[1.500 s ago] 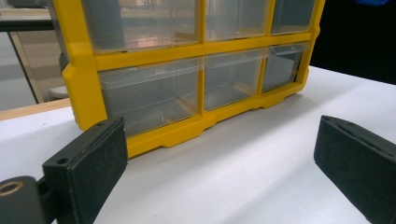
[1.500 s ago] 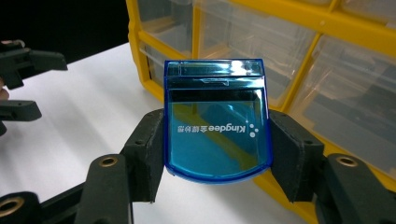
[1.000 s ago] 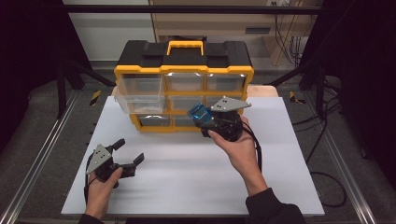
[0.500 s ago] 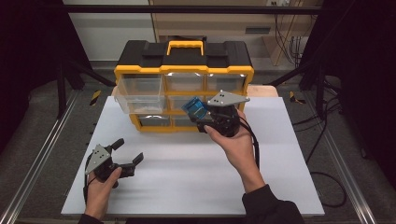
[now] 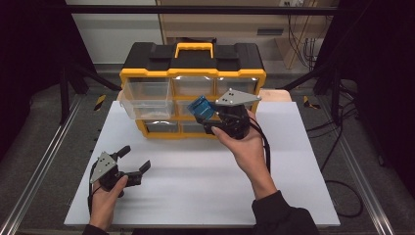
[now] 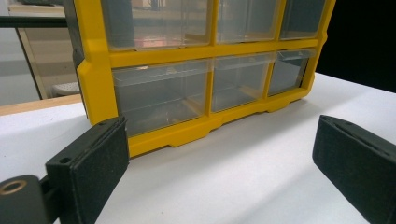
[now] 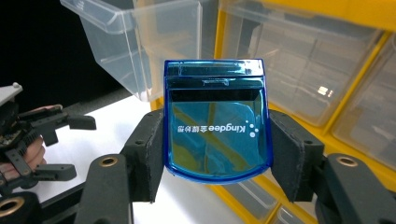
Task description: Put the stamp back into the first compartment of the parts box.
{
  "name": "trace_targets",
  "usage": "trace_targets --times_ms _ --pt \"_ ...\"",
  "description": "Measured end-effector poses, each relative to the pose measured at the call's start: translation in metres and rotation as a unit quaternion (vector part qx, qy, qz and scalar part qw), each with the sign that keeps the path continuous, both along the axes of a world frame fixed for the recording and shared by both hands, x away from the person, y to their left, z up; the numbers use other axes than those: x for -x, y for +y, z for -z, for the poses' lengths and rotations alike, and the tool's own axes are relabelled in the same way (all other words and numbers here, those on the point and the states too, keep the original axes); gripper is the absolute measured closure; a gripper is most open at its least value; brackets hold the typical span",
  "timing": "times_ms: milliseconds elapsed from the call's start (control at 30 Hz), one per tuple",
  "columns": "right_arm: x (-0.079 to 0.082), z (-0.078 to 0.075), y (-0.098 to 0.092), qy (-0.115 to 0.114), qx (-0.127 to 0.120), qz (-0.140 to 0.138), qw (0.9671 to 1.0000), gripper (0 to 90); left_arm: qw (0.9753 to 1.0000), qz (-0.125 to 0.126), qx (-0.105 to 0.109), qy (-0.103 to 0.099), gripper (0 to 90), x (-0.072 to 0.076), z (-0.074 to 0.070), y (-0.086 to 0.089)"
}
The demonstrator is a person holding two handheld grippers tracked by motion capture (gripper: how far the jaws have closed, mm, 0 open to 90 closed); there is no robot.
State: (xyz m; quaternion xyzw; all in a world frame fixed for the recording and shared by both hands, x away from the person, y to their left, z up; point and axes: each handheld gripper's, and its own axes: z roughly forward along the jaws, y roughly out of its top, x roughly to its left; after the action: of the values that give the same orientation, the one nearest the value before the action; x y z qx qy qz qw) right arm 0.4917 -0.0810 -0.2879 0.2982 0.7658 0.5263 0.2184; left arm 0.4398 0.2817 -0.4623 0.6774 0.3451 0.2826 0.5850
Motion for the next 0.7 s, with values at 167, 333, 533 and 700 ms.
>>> trace_targets --times_ms 167,333,533,700 --pt "-0.001 -0.009 0.005 -0.006 -0.004 -0.004 1.0000 42.2 1.0000 -0.001 0.004 0.001 3.3 0.000 0.000 0.001" --pt "-0.002 -0.014 0.008 -0.014 0.006 -0.001 0.9999 42.2 1.0000 -0.003 0.006 0.001 3.3 -0.001 0.000 0.001" --pt "-0.005 -0.021 0.008 -0.016 -0.003 -0.003 0.9999 42.2 1.0000 -0.002 0.006 0.000 3.3 -0.001 0.000 0.001" --pt "-0.006 -0.029 0.009 -0.017 -0.007 -0.008 0.9998 42.2 1.0000 -0.002 0.004 -0.002 3.3 -0.001 -0.001 0.001"
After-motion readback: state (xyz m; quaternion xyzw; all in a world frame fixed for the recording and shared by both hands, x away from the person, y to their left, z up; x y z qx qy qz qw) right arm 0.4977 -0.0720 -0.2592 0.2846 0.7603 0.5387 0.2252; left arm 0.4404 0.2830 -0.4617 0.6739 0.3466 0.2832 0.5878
